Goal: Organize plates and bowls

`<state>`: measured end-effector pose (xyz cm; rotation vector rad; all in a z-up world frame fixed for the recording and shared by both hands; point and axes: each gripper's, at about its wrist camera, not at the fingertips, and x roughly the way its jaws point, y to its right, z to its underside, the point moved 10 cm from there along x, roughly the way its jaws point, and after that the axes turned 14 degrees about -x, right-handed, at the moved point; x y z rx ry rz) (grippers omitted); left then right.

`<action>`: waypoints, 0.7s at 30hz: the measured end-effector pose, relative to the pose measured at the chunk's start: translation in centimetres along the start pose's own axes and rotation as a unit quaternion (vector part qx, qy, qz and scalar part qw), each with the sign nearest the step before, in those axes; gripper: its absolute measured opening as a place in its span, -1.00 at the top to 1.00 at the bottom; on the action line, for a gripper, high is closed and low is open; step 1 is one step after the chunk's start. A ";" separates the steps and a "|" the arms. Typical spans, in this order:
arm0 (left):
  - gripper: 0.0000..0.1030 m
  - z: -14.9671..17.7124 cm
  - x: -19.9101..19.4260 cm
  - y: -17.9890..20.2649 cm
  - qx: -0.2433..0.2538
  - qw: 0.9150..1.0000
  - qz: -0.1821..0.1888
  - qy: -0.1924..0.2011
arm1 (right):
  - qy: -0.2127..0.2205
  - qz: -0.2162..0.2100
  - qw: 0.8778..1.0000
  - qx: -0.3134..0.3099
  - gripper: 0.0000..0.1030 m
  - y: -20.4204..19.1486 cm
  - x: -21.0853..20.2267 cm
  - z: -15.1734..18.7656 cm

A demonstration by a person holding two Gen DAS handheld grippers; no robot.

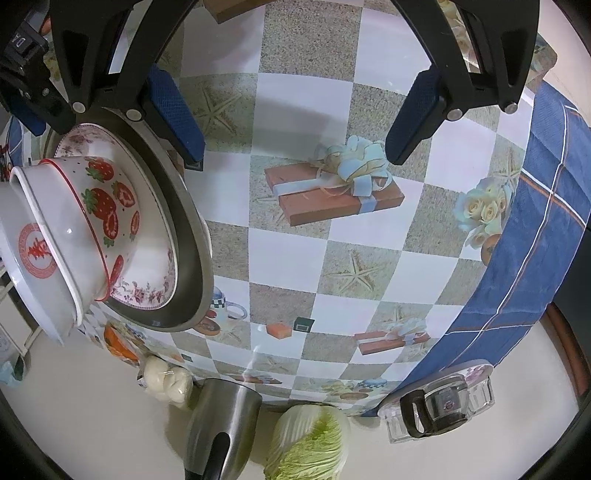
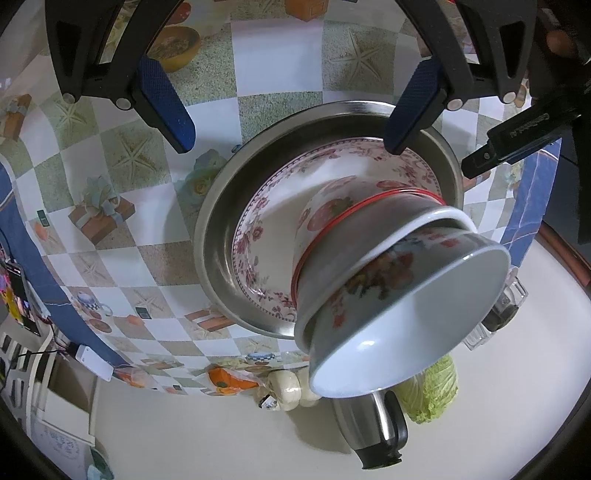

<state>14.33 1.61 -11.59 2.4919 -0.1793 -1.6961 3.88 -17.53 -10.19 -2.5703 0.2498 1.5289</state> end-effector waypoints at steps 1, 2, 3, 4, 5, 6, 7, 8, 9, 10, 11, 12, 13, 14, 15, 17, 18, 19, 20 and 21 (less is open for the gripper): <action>-0.92 0.0 0.0 0.1 0.002 1.000 0.000 0.000 | -0.001 0.000 1.000 0.000 -1.00 0.0 0.1 0.0; -0.92 0.1 -0.1 0.1 0.003 1.000 0.000 0.000 | -0.002 0.000 1.000 0.000 -1.00 -0.1 0.1 0.1; -0.92 0.1 -0.1 0.1 0.005 1.000 0.001 0.000 | -0.002 0.000 1.000 0.000 -1.00 -0.1 0.1 0.1; -0.92 0.1 -0.1 0.2 0.007 1.000 0.001 0.000 | -0.003 0.000 1.000 0.000 -1.00 -0.1 0.2 0.1; -0.92 0.1 -0.1 0.2 0.008 1.000 0.002 0.000 | -0.004 0.000 1.000 0.000 -1.00 -0.1 0.2 0.1; -0.92 0.1 -0.1 0.2 0.010 1.000 0.002 0.000 | -0.004 0.000 1.000 0.001 -1.00 -0.1 0.2 0.1; -0.92 0.1 -0.1 0.2 0.012 1.000 0.003 0.001 | -0.005 0.000 1.000 0.001 -1.00 -0.2 0.3 0.2; -0.92 0.2 -0.2 0.2 0.014 1.000 0.003 0.001 | -0.005 0.000 1.000 0.001 -1.00 -0.2 0.3 0.2; -0.92 0.2 -0.2 0.3 0.016 1.000 0.004 0.001 | -0.006 0.000 1.000 0.001 -1.00 -0.3 0.3 0.2; -0.92 0.2 -0.2 0.3 0.019 1.000 0.005 0.001 | -0.006 0.000 1.000 0.001 -1.00 -0.3 0.3 0.3; -0.92 0.2 -0.3 0.3 0.021 1.000 0.005 0.002 | -0.007 0.000 1.000 0.002 -1.00 -0.4 0.3 0.3; -0.92 0.2 -0.3 0.3 0.022 1.000 0.005 0.002 | -0.008 0.000 1.000 0.002 -1.00 -0.4 0.4 0.3; -0.92 0.2 -0.3 0.3 0.024 1.000 0.005 0.003 | -0.009 0.000 1.000 0.002 -1.00 -0.5 0.4 0.4; -0.92 0.2 -0.3 0.3 0.025 1.000 0.005 0.003 | -0.010 0.000 1.000 0.002 -1.00 -0.5 0.4 0.4; -0.92 0.2 -0.4 0.3 0.027 1.000 0.005 0.004 | -0.010 0.000 1.000 0.002 -1.00 -0.5 0.5 0.4; -0.92 0.2 -0.4 0.3 0.030 1.000 0.005 0.005 | -0.012 0.001 1.000 0.002 -1.00 -0.6 0.6 0.4; -0.92 0.2 -0.5 0.4 0.033 0.999 0.005 0.006 | -0.012 0.001 1.000 0.002 -1.00 -0.6 0.6 0.5; -0.92 0.2 -0.5 0.4 0.036 0.999 0.004 0.006 | -0.013 0.001 1.000 0.002 -1.00 -0.6 0.6 0.5; -0.92 0.2 -0.5 0.5 0.039 0.999 0.003 0.006 | -0.013 0.001 1.000 0.002 -1.00 -0.6 0.7 0.5; -0.92 0.3 -0.5 0.5 0.042 0.999 0.001 0.007 | -0.014 0.002 1.000 0.003 -1.00 -0.6 0.7 0.5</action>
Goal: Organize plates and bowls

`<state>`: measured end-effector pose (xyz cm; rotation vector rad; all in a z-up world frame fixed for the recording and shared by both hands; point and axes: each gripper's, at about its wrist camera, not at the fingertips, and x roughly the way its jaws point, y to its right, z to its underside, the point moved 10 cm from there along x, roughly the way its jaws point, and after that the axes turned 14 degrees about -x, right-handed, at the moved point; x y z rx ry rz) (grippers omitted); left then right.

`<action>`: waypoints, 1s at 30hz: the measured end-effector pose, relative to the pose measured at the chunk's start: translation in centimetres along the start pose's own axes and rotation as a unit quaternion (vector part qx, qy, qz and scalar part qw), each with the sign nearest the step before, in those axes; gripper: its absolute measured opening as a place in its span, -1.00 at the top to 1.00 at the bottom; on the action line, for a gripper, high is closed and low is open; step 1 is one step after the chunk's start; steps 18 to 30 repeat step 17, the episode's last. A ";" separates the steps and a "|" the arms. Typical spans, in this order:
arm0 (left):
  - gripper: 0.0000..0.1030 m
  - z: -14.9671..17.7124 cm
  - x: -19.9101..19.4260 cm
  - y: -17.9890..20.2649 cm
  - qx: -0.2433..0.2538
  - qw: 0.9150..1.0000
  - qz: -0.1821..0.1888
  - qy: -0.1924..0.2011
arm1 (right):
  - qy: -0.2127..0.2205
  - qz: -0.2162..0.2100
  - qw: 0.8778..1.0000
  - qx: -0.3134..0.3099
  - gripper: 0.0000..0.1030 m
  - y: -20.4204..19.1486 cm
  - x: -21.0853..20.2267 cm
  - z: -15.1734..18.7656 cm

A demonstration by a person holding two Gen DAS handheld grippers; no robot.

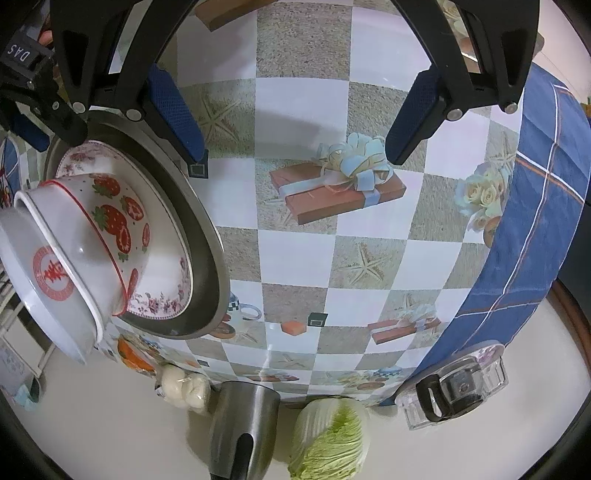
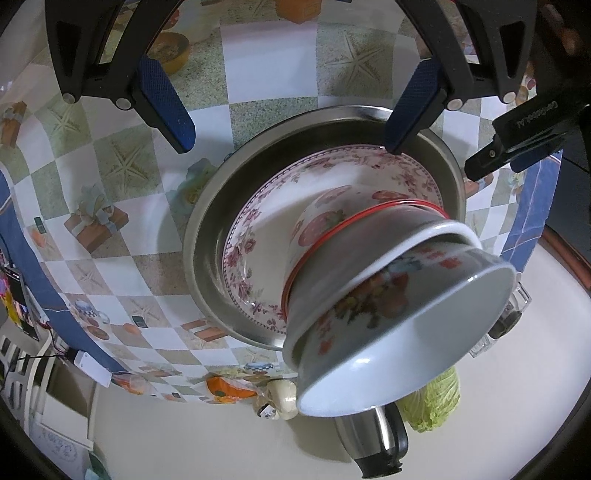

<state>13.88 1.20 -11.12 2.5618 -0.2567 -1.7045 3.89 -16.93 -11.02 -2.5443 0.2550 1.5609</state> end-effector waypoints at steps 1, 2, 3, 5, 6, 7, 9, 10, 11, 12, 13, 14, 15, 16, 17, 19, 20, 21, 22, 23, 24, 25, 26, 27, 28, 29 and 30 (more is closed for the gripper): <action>-0.92 0.0 0.0 0.0 0.003 1.000 -0.003 0.001 | -0.001 0.000 1.000 0.000 -1.00 -0.1 0.0 0.0; -0.92 0.0 0.0 0.0 0.005 1.000 -0.006 0.001 | -0.001 0.001 1.000 0.000 -1.00 0.0 0.0 0.1; -0.92 0.0 0.0 0.0 0.006 1.000 -0.008 0.001 | -0.001 0.001 1.000 0.001 -1.00 0.0 0.0 0.1; -0.92 0.0 0.1 -0.1 0.005 1.000 -0.008 0.000 | -0.003 0.002 1.000 0.001 -1.00 0.0 0.1 0.1; -0.92 0.0 0.0 -0.1 0.005 1.000 -0.007 0.000 | -0.003 0.002 1.000 0.001 -1.00 0.0 0.1 0.1; -0.92 0.0 0.0 -0.1 0.005 1.000 -0.007 0.001 | -0.004 0.002 1.000 0.002 -1.00 0.0 0.1 0.1; -0.92 0.0 0.0 -0.1 0.007 1.000 -0.009 0.001 | -0.004 0.002 1.000 0.003 -1.00 0.0 0.1 0.1; -0.92 0.1 0.0 -0.1 0.007 1.000 -0.010 0.002 | -0.004 0.002 1.000 0.003 -1.00 0.1 0.1 0.1; -0.92 0.1 -0.1 -0.1 0.008 1.000 -0.011 0.003 | -0.004 0.002 1.000 0.002 -1.00 0.1 0.1 0.1; -0.92 0.1 -0.1 -0.2 0.009 1.000 -0.014 0.006 | -0.004 0.002 1.000 0.002 -1.00 0.1 0.1 0.1; -0.91 0.1 -0.2 -0.2 0.011 1.000 -0.017 0.009 | -0.005 0.001 1.000 0.002 -1.00 0.1 0.1 0.1; -0.91 0.1 -0.4 -0.2 0.013 1.000 -0.020 0.013 | -0.005 0.001 1.000 0.003 -1.00 0.0 0.1 0.1; -0.91 0.0 -0.4 -0.2 0.016 1.000 -0.022 0.016 | -0.005 0.001 1.000 0.003 -1.00 0.1 0.2 0.1; -0.92 -0.1 -0.5 -0.2 0.017 0.999 -0.023 0.017 | -0.005 0.000 1.000 0.003 -1.00 0.1 0.2 0.1; -0.92 -0.1 -0.5 -0.2 0.015 1.000 -0.021 0.017 | -0.005 -0.001 1.000 0.003 -1.00 0.1 0.2 0.1; -0.92 -0.1 -0.5 -0.2 0.015 1.000 -0.021 0.017 | -0.005 -0.001 1.000 0.003 -1.00 0.1 0.2 0.1; -0.92 -0.1 -0.5 -0.2 0.015 1.000 -0.021 0.017 | -0.005 -0.001 1.000 0.003 -1.00 0.1 0.2 0.1; -0.92 -0.1 -0.5 -0.2 0.015 1.000 -0.021 0.017 | -0.005 -0.001 1.000 0.003 -1.00 0.1 0.2 0.1; -0.92 -0.1 -0.5 -0.2 0.015 1.000 -0.021 0.017 | -0.005 -0.001 1.000 0.003 -1.00 0.1 0.2 0.1; -0.92 -0.1 -0.5 -0.2 0.015 1.000 -0.021 0.017 | -0.005 -0.001 1.000 0.003 -1.00 0.1 0.2 0.1; -0.92 -0.1 -0.5 -0.2 0.015 1.000 -0.021 0.017 | -0.005 -0.001 1.000 0.003 -1.00 0.1 0.2 0.1; -0.92 -0.1 -0.5 -0.2 0.015 1.000 -0.021 0.017 | -0.005 -0.001 1.000 0.003 -1.00 0.1 0.2 0.1; -0.92 -0.1 -0.5 -0.2 0.015 1.000 -0.021 0.017 | -0.005 -0.001 1.000 0.003 -1.00 0.1 0.2 0.1; -0.92 -0.1 -0.5 -0.2 0.015 1.000 -0.021 0.017 | -0.005 -0.001 1.000 0.003 -1.00 0.1 0.2 0.1; -0.92 -0.1 -0.5 -0.2 0.015 1.000 -0.021 0.017 | -0.005 -0.001 1.000 0.003 -1.00 0.1 0.2 0.1; -0.92 -0.1 -0.5 -0.2 0.015 1.000 -0.021 0.017 | -0.005 -0.001 1.000 0.003 -1.00 0.1 0.2 0.1; -0.92 -0.1 -0.5 -0.2 0.015 1.000 -0.021 0.017 | -0.005 -0.001 1.000 0.003 -1.00 0.1 0.2 0.1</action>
